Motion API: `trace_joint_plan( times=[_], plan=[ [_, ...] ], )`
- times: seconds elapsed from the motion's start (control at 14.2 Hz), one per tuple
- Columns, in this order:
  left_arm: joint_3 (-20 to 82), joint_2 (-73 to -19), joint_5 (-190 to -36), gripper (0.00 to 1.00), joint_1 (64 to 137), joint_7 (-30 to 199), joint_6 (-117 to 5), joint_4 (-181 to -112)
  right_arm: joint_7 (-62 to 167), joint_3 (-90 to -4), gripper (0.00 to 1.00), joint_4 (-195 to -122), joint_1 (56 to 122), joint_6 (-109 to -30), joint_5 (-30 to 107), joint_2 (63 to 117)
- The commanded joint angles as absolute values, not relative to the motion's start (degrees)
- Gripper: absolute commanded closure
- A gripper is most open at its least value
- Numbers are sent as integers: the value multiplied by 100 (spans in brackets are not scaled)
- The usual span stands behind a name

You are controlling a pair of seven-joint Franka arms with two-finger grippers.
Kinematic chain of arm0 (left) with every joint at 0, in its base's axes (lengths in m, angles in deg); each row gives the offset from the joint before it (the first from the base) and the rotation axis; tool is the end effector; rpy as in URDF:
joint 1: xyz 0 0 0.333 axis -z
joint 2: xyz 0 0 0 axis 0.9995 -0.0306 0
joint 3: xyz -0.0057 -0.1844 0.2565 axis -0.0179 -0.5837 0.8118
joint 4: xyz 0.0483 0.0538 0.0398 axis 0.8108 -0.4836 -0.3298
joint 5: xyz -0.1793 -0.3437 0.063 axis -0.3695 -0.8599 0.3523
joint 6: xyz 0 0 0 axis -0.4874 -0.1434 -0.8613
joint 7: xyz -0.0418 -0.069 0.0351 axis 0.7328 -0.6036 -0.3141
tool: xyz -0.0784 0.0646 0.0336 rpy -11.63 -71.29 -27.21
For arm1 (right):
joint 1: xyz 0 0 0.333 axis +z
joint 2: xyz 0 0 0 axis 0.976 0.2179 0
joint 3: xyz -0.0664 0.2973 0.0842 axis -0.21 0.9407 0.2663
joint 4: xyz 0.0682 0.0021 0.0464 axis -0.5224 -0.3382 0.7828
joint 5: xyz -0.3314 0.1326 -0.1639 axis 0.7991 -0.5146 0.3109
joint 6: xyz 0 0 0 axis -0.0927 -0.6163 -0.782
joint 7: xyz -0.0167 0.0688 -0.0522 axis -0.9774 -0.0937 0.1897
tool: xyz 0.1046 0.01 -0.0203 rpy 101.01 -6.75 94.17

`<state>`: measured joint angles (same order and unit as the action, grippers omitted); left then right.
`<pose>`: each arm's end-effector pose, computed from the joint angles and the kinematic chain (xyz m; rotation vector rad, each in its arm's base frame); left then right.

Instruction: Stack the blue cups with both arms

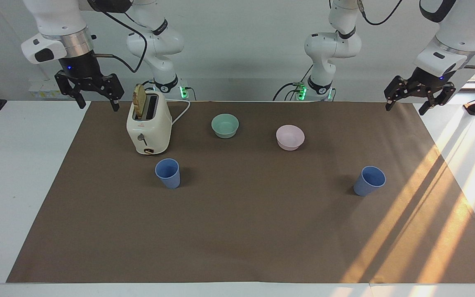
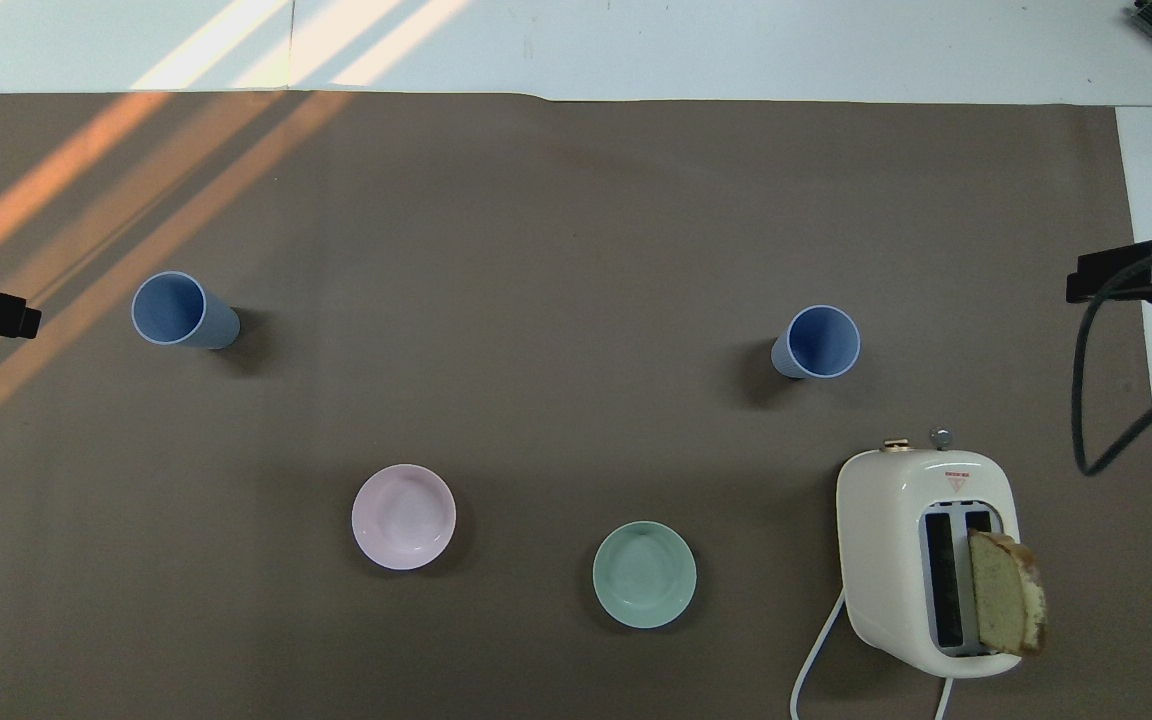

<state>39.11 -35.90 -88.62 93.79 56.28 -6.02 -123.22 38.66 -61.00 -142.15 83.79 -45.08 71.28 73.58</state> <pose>0.5525 -0.0100 0.6542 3.1055 -0.3713 0.0604 0.5543 -0.0076 0.6646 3.1027 -0.1566 0.1882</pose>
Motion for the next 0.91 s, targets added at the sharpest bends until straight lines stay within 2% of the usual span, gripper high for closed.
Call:
trace_joint_plan(
  times=[0.0,0.84],
  plan=[
    [3887,-3590,-8849,0,9343,5664,-562,-12256,3968,-6098,0,-14223,8357,-4447,7235,7315],
    [3887,-3573,-8849,0,9325,5647,-641,-12318,3959,-6098,0,-14223,8357,-4447,7235,7315]
  ],
)
